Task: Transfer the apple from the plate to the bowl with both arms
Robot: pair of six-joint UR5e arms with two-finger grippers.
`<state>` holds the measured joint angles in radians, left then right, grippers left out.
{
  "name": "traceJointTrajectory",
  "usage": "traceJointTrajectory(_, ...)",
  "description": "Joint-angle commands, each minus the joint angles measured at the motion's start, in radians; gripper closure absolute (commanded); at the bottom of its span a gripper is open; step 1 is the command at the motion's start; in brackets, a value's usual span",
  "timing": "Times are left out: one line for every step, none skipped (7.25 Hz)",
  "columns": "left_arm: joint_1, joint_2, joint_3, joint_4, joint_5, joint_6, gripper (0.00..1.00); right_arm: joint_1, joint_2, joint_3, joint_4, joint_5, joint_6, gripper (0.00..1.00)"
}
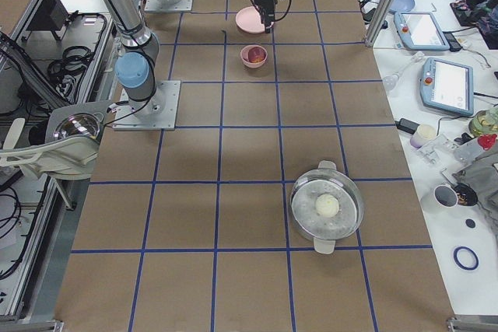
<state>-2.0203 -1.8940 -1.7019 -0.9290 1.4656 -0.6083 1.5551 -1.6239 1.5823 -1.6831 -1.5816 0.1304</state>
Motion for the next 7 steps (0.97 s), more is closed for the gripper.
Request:
traceJointTrajectory(0.142, 0.151, -0.019, -0.216, 0.002, 0.282, 0.0, 0.0, -0.001, 0.001, 0.0, 0.003, 0.0, 0.0)
traceJointTrajectory(0.243, 0.217, -0.001, -0.284, 0.001, 0.4, 0.0, -0.001, 0.001, -0.004, 0.0, 0.002, 0.0, 0.0)
traceJointTrajectory(0.323, 0.263, 0.034, -0.372, 0.002, 0.486, 0.0, 0.0, 0.001, -0.002, 0.0, 0.002, 0.0, 0.0)
traceJointTrajectory(0.38, 0.282, 0.091, -0.477, 0.043, 0.542, 0.01, 0.0, -0.001, -0.002, 0.0, 0.003, 0.0, 0.0)
traceJointTrajectory(0.414, 0.282, 0.132, -0.52, 0.051, 0.586, 0.0, 0.002, -0.001, -0.002, 0.0, 0.002, 0.0, 0.0)
traceJointTrajectory(0.42, 0.283, 0.154, -0.536, 0.062, 0.587, 0.0, 0.002, -0.001, -0.001, 0.0, 0.003, 0.0, 0.0)
traceJointTrajectory(0.428, 0.283, 0.183, -0.623, 0.064, 0.59, 0.0, 0.002, -0.001, -0.002, 0.002, 0.003, 0.0, 0.0)
